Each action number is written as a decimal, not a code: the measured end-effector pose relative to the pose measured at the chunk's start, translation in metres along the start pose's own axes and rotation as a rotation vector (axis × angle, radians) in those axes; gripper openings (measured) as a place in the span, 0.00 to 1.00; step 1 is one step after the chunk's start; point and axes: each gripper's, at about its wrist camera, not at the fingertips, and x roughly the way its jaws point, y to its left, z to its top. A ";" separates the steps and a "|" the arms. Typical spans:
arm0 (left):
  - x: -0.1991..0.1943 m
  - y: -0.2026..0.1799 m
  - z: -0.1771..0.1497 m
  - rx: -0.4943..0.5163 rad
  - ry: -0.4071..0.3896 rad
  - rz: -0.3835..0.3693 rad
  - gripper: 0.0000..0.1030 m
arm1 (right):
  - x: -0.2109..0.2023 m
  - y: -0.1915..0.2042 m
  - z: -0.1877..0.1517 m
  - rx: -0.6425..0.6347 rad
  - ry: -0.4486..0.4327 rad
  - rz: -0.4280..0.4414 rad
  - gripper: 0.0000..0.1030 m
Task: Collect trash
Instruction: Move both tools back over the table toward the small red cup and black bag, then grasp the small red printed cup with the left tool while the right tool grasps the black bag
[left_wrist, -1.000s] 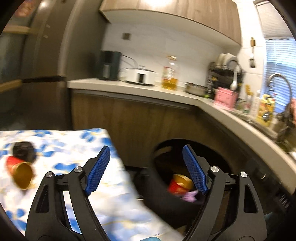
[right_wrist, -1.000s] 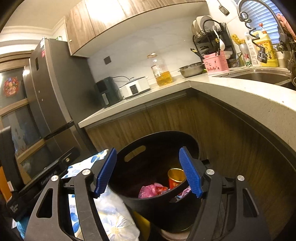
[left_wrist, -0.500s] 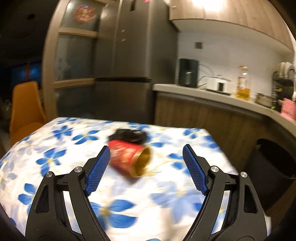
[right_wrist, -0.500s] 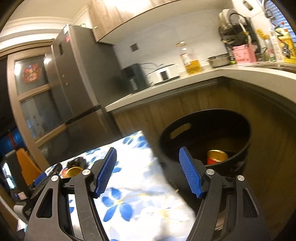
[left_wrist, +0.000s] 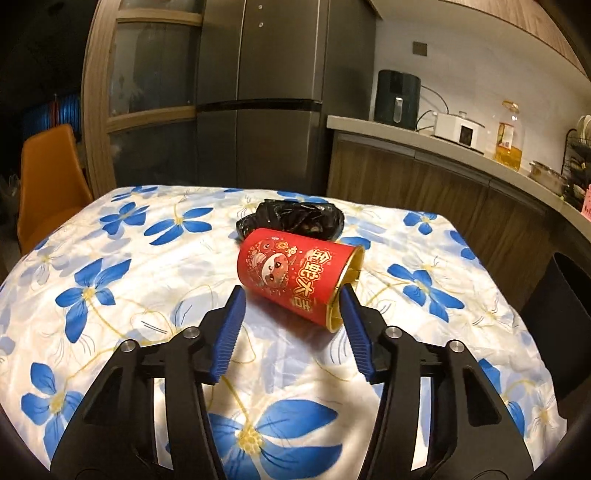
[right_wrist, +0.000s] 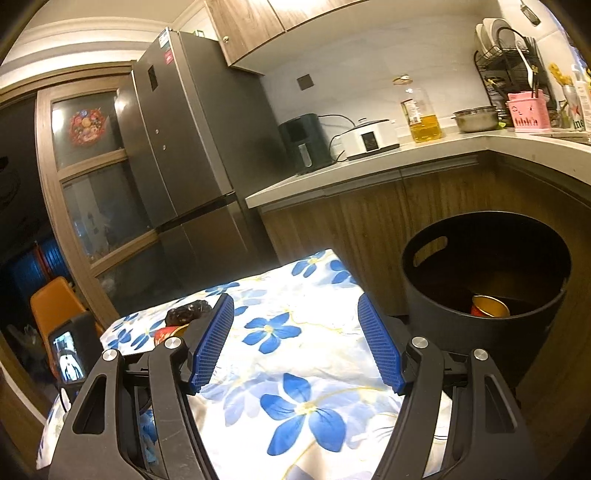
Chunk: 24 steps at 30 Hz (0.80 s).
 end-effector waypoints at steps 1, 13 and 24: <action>0.003 0.000 0.000 0.001 0.010 -0.002 0.40 | 0.003 0.003 0.000 -0.004 0.005 0.005 0.67; 0.014 0.025 -0.003 -0.064 0.061 -0.040 0.02 | 0.033 0.031 -0.009 -0.048 0.049 0.051 0.67; -0.014 0.062 0.001 -0.103 -0.009 -0.059 0.02 | 0.074 0.065 -0.021 -0.083 0.093 0.100 0.67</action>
